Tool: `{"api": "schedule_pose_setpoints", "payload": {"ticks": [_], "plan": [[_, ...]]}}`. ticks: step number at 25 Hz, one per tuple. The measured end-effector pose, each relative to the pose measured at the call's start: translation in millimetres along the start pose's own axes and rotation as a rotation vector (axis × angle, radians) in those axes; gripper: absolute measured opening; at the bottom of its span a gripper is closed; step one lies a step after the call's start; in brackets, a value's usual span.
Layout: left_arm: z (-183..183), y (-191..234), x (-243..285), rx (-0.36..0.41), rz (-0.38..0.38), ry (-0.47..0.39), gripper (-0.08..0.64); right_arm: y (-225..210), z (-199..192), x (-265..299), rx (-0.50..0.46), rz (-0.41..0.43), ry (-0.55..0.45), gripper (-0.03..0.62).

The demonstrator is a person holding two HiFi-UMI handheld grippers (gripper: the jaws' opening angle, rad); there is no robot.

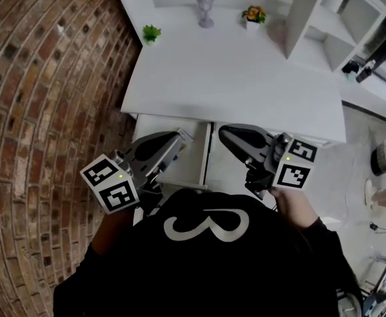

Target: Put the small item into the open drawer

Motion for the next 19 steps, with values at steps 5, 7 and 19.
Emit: {"api": "schedule_pose_setpoints", "payload": {"ticks": [5, 7, 19], "plan": [[-2, -1, 5, 0.013, -0.014, 0.012, 0.003, -1, -1, -3, -0.012, -0.01, 0.003, 0.009], [-4, 1, 6, 0.024, -0.007, 0.025, 0.003, -4, -4, -4, -0.016, -0.021, 0.012, 0.009], [-8, 15, -1, 0.016, 0.031, 0.03, 0.003, -10, -13, -3, -0.034, -0.059, 0.042, 0.008]]}}
Point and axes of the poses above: the fingertips, and each gripper's own axes: x forward along the fingers, y to its left, z out of its top, the point moved 5 cm from there along -x, backward along the fingers, and after that the axes turned 12 degrees about -y, right-handed, at the moved point
